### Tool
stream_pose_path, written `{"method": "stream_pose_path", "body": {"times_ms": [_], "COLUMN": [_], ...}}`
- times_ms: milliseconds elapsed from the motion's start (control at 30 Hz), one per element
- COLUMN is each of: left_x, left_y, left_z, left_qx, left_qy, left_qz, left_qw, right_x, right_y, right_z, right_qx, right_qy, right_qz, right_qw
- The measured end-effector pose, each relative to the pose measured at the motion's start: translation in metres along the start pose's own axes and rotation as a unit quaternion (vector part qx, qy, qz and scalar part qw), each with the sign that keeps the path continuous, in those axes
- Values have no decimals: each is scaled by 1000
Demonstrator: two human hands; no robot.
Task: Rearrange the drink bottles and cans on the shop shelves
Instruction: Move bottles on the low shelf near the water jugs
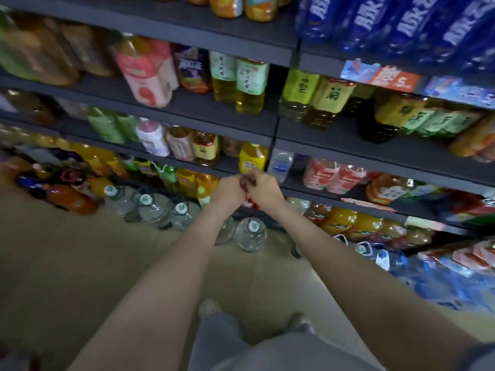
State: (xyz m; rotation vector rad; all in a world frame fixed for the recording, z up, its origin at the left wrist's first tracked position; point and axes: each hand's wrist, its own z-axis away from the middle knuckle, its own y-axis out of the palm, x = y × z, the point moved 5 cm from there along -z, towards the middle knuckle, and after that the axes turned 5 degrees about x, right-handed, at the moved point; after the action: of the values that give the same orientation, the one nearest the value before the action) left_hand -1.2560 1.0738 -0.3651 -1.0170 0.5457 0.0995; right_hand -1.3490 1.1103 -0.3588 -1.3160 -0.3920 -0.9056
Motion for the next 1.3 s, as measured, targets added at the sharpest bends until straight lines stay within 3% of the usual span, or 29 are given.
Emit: {"method": "stream_pose_path", "body": {"times_ms": [300,867,1133,1300], "left_x": [180,446,535,567], "left_y": [-119,-285,-340,-350], "left_z": [-3,-92,-133,-169], "left_qx": [-38,-59,-49,11], "left_qy": [-56,-171,-141,-71], "left_qz": [4,51,75,21], "left_qw": [998,982,986,997], "right_x": [148,312,388,391], "right_y": [137,336,410,432], "right_z": [-61,-243,-293,-305], "right_qx": [84,154,158,80], "right_qy": [-32,-23,13,87], "right_qz": [9,42,13,-13], "right_qw": [996,987,987,993]}}
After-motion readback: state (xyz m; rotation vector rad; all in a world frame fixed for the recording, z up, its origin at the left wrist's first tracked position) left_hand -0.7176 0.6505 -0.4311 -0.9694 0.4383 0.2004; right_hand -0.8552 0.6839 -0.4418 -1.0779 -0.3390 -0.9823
